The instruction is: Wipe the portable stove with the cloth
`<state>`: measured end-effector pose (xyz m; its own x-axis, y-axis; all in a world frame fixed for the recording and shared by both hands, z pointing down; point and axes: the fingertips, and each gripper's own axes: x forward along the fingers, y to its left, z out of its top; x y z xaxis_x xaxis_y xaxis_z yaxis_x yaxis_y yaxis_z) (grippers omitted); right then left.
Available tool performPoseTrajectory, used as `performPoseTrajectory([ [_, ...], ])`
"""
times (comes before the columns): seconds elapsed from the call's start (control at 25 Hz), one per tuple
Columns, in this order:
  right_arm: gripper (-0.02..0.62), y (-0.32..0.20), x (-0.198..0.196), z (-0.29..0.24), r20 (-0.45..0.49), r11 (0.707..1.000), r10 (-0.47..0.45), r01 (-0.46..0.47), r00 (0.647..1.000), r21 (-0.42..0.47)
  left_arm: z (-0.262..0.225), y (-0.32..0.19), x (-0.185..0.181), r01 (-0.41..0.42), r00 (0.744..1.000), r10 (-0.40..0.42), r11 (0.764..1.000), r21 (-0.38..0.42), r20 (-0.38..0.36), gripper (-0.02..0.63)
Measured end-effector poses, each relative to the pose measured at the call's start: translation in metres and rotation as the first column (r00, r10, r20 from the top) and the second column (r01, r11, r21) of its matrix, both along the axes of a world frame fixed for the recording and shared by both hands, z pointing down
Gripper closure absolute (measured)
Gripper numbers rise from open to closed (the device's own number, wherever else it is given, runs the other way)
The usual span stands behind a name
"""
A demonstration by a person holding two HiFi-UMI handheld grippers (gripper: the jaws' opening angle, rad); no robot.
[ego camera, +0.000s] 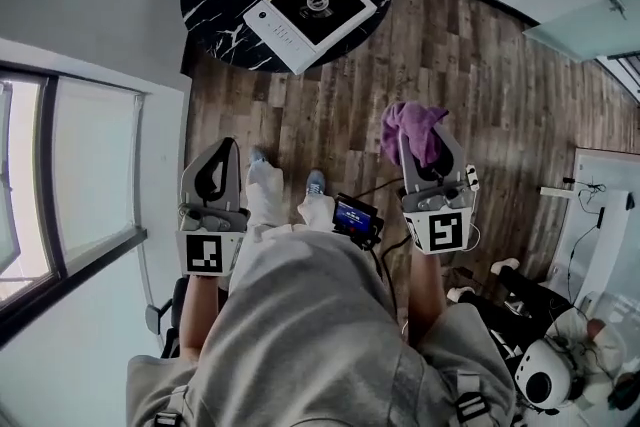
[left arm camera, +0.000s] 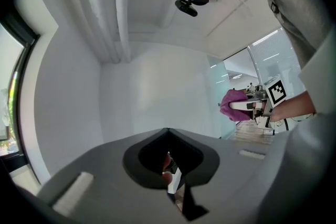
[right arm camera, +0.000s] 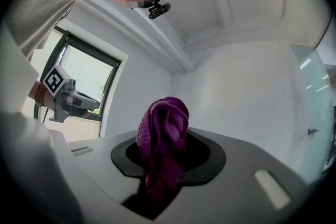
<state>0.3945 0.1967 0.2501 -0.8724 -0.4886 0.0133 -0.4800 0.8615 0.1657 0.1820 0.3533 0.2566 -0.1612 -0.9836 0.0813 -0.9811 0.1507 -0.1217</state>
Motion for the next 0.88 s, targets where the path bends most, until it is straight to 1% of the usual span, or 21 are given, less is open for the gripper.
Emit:
performPoseTrajectory([
  [0.04,0.459,-0.003,-0.004,0.002,-0.007,1.000,0.015,-0.015,1.000,0.000,0.003,-0.006,-0.005,-0.020,1.000,0.020,1.000,-0.002,-0.004,0.612],
  [0.16,0.459,-0.014,-0.020,0.006,-0.027,0.998,0.062,-0.062,0.998,0.002,0.007,-0.030,-0.028,-0.068,0.997,0.069,0.997,0.045,-0.024,0.612],
  [0.24,0.459,-0.025,-0.033,0.005,-0.034,0.995,0.102,-0.101,0.994,0.009,0.009,-0.051,-0.045,-0.115,0.993,0.117,0.991,0.066,-0.033,0.612],
  [0.28,0.459,-0.030,-0.041,0.004,-0.038,0.993,0.122,-0.122,0.992,0.009,0.011,-0.061,-0.052,-0.142,0.989,0.145,0.988,0.060,-0.036,0.612],
  [0.36,0.459,-0.038,-0.059,0.006,-0.057,0.989,0.149,-0.149,0.987,-0.001,0.017,-0.080,-0.066,-0.213,0.977,0.213,0.977,0.011,-0.029,0.612],
  [0.48,0.459,-0.046,-0.092,0.012,-0.102,0.985,0.167,-0.170,0.981,-0.022,0.021,-0.108,-0.090,-0.314,0.949,0.315,0.949,-0.038,0.006,0.612],
  [0.52,0.459,-0.048,-0.100,0.014,-0.108,0.983,0.178,-0.182,0.978,-0.033,0.025,-0.115,-0.097,-0.342,0.939,0.343,0.938,-0.056,0.000,0.612],
  [0.68,0.457,-0.056,-0.121,0.027,-0.123,0.965,0.236,-0.248,0.964,-0.087,0.047,-0.142,-0.122,-0.446,0.895,0.441,0.888,-0.112,-0.070,0.612],
  [0.76,0.457,-0.064,-0.128,0.043,-0.159,0.957,0.253,-0.271,0.954,-0.105,0.064,-0.159,-0.134,-0.480,0.877,0.475,0.866,-0.136,-0.075,0.612],
  [0.88,0.457,-0.086,-0.136,0.071,-0.201,0.952,0.249,-0.278,0.947,-0.131,0.093,-0.186,-0.145,-0.523,0.852,0.519,0.833,-0.181,-0.072,0.612],
])
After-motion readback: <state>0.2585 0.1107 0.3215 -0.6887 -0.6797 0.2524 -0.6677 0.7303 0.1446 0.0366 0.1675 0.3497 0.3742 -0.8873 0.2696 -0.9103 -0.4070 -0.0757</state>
